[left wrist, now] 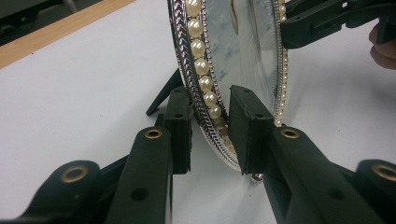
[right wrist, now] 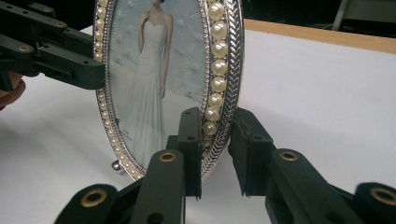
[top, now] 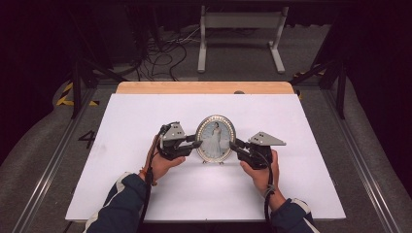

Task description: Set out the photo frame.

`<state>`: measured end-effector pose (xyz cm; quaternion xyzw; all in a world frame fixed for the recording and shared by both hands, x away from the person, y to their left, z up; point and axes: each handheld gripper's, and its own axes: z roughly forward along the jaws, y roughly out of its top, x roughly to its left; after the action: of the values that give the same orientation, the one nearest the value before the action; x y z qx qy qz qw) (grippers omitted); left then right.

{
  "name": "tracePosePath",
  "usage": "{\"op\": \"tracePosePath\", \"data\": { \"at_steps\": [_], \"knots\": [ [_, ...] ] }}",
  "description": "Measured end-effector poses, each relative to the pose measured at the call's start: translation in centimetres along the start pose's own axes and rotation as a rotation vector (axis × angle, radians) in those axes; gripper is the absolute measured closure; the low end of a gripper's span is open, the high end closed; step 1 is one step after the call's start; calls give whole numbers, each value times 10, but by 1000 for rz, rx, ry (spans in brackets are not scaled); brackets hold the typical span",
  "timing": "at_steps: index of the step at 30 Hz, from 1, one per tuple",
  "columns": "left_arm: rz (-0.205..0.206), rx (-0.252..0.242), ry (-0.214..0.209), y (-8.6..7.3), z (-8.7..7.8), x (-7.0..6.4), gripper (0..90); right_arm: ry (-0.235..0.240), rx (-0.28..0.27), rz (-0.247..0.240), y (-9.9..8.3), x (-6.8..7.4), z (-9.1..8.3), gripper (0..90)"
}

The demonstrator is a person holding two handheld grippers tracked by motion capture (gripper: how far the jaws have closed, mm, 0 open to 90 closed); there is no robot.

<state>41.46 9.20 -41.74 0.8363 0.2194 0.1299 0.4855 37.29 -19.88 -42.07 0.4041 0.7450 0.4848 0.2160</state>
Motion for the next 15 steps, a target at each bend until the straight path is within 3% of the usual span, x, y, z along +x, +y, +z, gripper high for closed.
{"op": "tracePosePath", "data": {
  "at_steps": [15],
  "knots": [
    [5,1,9,-1,-3,-4,708,7,12,-36,3,-1,2,728]
  ]
}}
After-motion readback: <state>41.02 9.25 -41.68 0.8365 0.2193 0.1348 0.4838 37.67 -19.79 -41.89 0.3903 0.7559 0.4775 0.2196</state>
